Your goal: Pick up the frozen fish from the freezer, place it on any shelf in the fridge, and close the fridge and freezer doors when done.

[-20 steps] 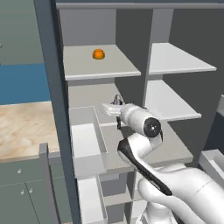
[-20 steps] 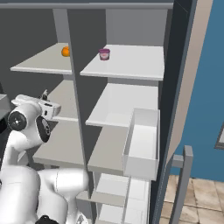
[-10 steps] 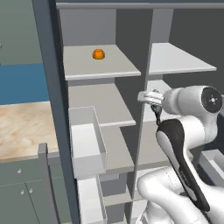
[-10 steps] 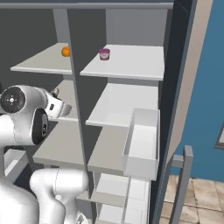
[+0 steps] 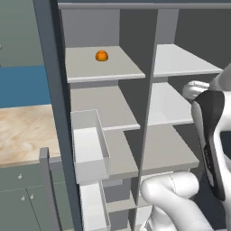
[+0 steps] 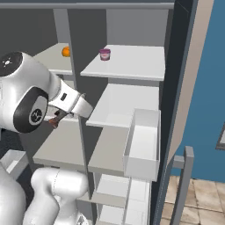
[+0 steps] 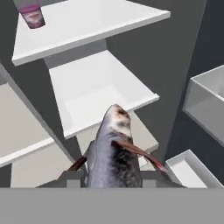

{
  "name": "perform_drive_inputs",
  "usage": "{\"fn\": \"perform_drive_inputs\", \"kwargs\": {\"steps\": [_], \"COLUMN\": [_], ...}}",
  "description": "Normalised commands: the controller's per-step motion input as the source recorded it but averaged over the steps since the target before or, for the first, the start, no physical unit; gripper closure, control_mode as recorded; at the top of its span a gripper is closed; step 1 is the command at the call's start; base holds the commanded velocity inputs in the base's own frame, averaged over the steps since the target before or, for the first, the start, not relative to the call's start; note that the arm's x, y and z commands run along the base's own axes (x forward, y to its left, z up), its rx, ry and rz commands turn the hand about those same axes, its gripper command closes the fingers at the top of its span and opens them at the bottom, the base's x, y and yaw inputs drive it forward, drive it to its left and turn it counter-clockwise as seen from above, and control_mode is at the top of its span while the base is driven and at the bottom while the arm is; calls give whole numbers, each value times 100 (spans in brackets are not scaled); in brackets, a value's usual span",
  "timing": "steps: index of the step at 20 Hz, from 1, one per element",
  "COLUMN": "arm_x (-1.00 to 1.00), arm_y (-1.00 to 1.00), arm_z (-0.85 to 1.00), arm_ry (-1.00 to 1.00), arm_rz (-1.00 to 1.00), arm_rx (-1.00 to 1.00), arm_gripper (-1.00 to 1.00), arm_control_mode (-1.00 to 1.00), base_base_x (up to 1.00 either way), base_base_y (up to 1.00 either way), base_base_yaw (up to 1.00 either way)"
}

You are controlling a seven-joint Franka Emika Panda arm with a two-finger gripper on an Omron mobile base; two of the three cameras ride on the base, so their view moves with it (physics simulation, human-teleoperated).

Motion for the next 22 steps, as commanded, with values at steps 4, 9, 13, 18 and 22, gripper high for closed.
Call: {"fn": "perform_drive_inputs", "kwargs": {"steps": [4, 9, 13, 18, 22], "arm_x": [43, 70, 100, 100, 100], "arm_y": [-100, -85, -37, -19, -25], "arm_z": [27, 32, 8, 18, 19], "arm_ry": [-1, -6, -12, -10, 1], "arm_rz": [-21, -9, 10, 23, 22], "arm_rx": [-15, -11, -1, 0, 0], "arm_gripper": [100, 100, 100, 100, 100], "arm_control_mode": [-100, -100, -100, -100, -100], "base_base_x": [0, 0, 0, 0, 0], "base_base_y": [0, 0, 0, 0, 0], "base_base_yaw": [0, 0, 0, 0, 0]}}
